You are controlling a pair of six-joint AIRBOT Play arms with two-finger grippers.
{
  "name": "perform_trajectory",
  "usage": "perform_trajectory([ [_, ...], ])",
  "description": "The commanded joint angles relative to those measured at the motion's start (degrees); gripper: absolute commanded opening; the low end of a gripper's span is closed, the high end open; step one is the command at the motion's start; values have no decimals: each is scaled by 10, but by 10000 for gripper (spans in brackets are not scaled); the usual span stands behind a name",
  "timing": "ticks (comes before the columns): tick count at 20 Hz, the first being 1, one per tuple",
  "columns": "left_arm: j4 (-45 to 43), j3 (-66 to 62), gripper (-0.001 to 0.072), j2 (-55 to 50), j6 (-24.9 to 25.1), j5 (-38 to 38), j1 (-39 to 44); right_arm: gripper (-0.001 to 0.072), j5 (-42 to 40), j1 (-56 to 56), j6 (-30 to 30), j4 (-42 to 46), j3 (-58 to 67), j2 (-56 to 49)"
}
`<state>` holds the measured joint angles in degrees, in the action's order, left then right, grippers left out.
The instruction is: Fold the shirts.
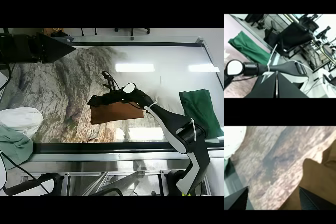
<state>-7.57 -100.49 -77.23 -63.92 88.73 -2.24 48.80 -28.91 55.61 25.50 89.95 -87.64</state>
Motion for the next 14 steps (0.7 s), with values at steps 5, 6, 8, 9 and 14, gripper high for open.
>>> perform_trajectory([
  [5, 1, 34, 15, 13, 15, 2, -3, 668, 120, 225, 95, 186, -1, 98],
  [6, 1, 34, 15, 13, 15, 2, -3, 668, 165, 264, 113, 222, -2, 97],
  [8, 1, 34, 15, 13, 15, 2, -3, 668, 222, 315, 117, 245, -21, 84],
  [9, 1, 34, 15, 13, 15, 2, -3, 668, 233, 329, 111, 244, -40, 76],
  [14, 0, 34, 15, 13, 15, 2, -3, 668, 235, 324, 66, 242, -84, 31],
])
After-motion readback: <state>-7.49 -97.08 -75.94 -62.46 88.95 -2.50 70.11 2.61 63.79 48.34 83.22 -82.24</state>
